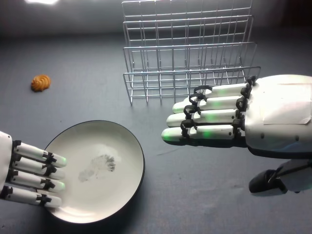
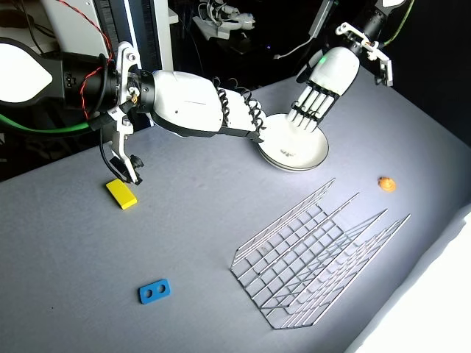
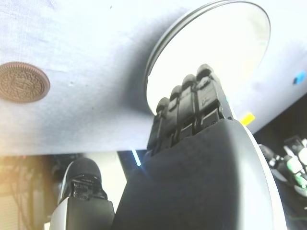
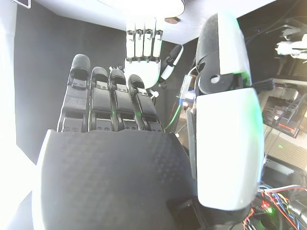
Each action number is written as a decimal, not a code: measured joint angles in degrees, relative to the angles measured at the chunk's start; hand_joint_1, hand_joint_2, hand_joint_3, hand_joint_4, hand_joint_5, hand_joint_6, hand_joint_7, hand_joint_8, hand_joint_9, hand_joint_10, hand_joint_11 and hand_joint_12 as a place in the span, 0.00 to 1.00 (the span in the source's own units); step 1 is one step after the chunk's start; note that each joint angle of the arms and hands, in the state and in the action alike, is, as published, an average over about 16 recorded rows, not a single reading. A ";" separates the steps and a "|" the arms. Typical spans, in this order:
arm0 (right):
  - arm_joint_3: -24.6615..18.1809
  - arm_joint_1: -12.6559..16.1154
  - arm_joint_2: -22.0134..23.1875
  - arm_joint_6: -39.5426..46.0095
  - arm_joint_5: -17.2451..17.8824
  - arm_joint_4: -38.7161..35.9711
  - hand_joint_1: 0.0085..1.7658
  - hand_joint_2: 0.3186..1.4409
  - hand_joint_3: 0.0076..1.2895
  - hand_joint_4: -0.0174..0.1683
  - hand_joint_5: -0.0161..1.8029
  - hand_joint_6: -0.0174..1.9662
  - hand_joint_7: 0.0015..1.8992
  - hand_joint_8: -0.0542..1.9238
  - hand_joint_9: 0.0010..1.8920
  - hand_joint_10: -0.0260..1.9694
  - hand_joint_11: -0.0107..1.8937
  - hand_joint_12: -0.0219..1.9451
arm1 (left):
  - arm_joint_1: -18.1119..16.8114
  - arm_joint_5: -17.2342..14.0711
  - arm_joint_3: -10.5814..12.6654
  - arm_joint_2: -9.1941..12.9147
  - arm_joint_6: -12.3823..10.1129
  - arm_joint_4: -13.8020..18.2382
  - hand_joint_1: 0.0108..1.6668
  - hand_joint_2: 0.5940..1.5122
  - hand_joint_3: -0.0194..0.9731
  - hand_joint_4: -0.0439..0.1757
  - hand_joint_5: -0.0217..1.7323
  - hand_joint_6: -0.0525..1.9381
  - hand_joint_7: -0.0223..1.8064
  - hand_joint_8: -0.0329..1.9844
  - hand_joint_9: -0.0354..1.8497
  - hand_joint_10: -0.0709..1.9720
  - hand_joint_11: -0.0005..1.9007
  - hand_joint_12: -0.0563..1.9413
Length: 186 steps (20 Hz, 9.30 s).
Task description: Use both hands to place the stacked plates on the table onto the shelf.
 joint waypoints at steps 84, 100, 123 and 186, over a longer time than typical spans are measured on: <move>0.86 1.40 -4.93 -7.17 0.29 0.04 0.61 0.64 0.01 0.11 0.02 0.02 0.01 0.03 0.01 0.01 0.02 0.15 | 5.79 7.35 -1.10 -6.82 -1.06 -14.68 0.00 0.57 0.03 0.18 0.00 0.01 0.01 0.01 0.03 0.04 0.01 0.03; 12.36 3.52 -23.67 -19.60 -9.43 0.63 0.71 0.60 0.01 0.10 0.05 0.02 0.01 0.03 0.01 0.01 0.02 0.27 | 5.03 8.98 -1.94 -7.53 -1.23 -16.55 0.00 0.56 0.03 0.18 0.00 0.01 0.01 0.01 0.03 0.04 0.01 0.03; 18.93 4.42 -32.43 -24.32 -11.54 1.08 0.59 0.67 0.01 0.06 0.35 0.08 0.35 0.07 0.38 0.04 0.21 0.58 | 2.54 9.27 -0.40 -7.54 -1.59 -18.11 0.00 0.57 0.03 0.20 0.01 0.02 0.01 0.01 0.03 0.04 0.01 0.03; 14.15 21.05 -18.88 -43.49 -4.15 49.63 0.72 0.58 0.00 0.07 0.43 0.63 0.48 0.58 0.48 0.59 0.40 0.62 | -8.50 -5.22 11.44 1.89 -2.44 -12.89 0.00 0.54 0.03 0.19 0.02 0.03 0.02 0.01 0.03 0.04 0.01 0.03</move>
